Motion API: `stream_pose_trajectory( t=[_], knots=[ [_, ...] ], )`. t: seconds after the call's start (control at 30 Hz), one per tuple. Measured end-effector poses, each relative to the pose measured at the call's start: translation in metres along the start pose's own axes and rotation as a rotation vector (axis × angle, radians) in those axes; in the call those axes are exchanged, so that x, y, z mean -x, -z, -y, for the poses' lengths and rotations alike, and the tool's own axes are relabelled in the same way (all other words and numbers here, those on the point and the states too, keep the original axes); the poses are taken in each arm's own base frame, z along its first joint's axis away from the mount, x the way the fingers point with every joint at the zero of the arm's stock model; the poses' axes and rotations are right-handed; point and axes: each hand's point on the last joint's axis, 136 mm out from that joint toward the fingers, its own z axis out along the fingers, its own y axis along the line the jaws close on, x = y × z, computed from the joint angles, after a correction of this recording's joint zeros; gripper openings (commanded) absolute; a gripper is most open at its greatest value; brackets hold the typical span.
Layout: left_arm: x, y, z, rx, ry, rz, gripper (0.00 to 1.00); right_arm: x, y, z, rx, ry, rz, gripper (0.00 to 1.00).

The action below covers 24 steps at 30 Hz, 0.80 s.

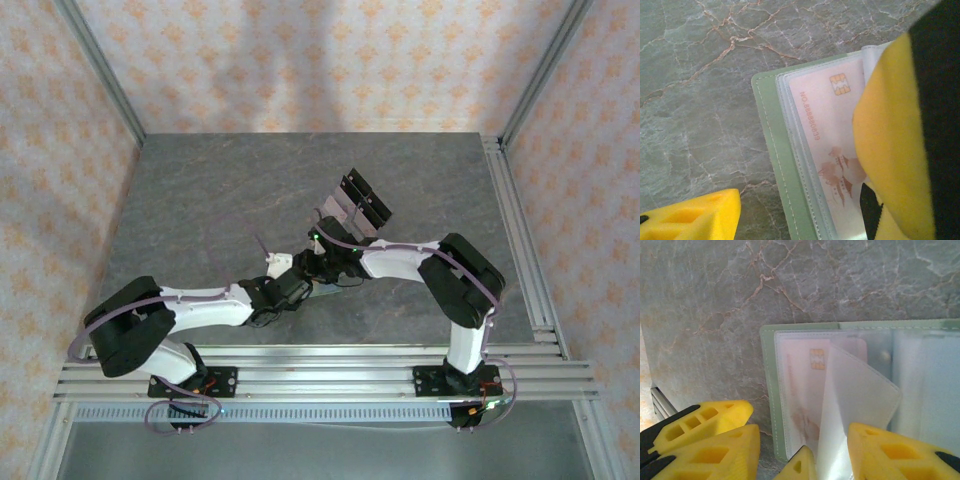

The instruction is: Put the credit cards into the card holder

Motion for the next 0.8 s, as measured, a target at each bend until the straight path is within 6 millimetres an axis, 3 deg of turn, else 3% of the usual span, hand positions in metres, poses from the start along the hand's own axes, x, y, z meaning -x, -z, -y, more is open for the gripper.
stream_pose_trajectory(
  t=[0.13,0.4,0.57,0.8],
  knots=[
    [-0.001,-0.001,-0.001,0.006,0.0,-0.002,0.65,0.006,0.009,-0.006,0.004,0.003,0.024,0.5],
    [0.0,-0.001,-0.002,0.014,0.0,0.006,0.65,0.04,0.05,-0.004,-0.005,-0.017,0.166,0.52],
    [0.0,-0.001,-0.002,0.014,0.0,0.006,0.65,0.035,0.043,0.006,-0.026,-0.027,0.147,0.52],
    [0.002,0.0,-0.002,0.011,0.003,0.01,0.66,0.012,0.011,0.015,-0.059,-0.026,0.056,0.52]
  ],
)
